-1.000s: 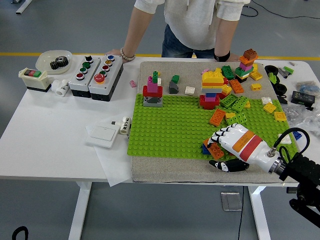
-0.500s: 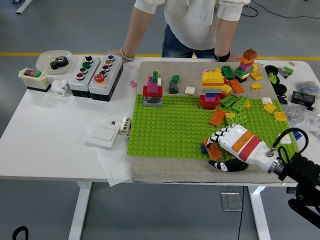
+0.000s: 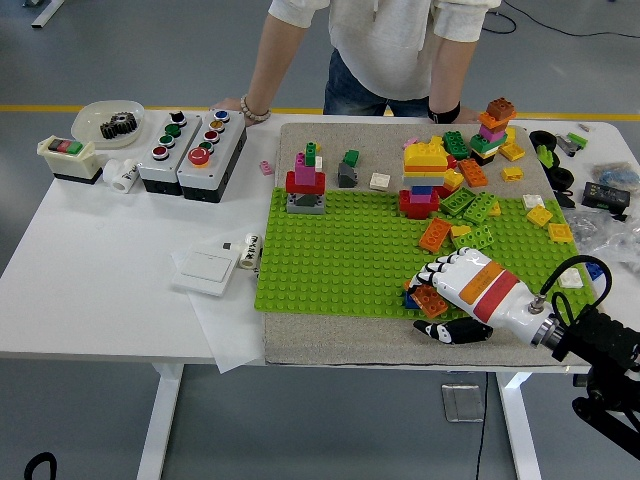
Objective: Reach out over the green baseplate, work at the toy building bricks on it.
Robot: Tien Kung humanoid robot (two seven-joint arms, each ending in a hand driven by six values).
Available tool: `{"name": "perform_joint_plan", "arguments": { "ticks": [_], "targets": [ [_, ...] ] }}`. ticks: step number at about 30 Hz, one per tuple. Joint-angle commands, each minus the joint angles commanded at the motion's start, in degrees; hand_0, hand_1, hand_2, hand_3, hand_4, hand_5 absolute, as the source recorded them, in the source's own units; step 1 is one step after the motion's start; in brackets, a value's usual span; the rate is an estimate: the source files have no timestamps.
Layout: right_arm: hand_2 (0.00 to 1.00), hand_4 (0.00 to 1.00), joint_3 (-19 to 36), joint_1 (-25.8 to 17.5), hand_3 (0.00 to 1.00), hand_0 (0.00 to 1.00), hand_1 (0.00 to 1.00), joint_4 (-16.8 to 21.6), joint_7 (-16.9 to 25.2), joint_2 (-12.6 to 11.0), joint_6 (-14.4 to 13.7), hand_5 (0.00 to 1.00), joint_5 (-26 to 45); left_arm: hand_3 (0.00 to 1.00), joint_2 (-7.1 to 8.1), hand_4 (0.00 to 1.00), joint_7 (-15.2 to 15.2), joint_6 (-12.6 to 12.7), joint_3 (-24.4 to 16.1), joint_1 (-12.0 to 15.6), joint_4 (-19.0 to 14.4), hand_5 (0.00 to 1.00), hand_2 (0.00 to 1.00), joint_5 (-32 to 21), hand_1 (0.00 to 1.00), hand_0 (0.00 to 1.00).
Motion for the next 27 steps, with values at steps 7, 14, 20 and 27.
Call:
{"name": "perform_joint_plan", "arguments": {
  "ticks": [7,14,20,27],
  "targets": [
    [0.58,0.764,0.04,0.14,0.619,0.31,0.477,-0.41,-0.11,0.22,0.01,0.442,-0.06,0.613,0.04,0.667,0.04,-0.05,-0.07,-0.06,-0.01,0.662,0.701,0.17,0.65,0.633],
    [0.579,0.762,0.25,0.19,0.621,0.307,0.476,-0.66,-0.23,0.27,0.12,0.442,-0.22,0.613,0.08,0.667,-0.02,-0.02,0.1,-0.21,0.0,0.662,0.701,-0.03,0.65,0.633],
    [0.579,0.761,0.31,0.22,0.623,0.306,0.475,-0.75,-0.3,0.32,0.16,0.44,-0.21,0.612,0.08,0.667,-0.11,0.06,0.25,-0.24,0.01,0.661,0.701,-0.28,0.65,0.632],
    [0.581,0.76,0.37,0.18,0.627,0.305,0.476,-0.81,-0.47,0.47,0.29,0.437,-0.36,0.612,0.07,0.668,-0.17,0.01,0.3,-0.27,0.02,0.664,0.7,-0.32,0.65,0.632]
  ]
}}
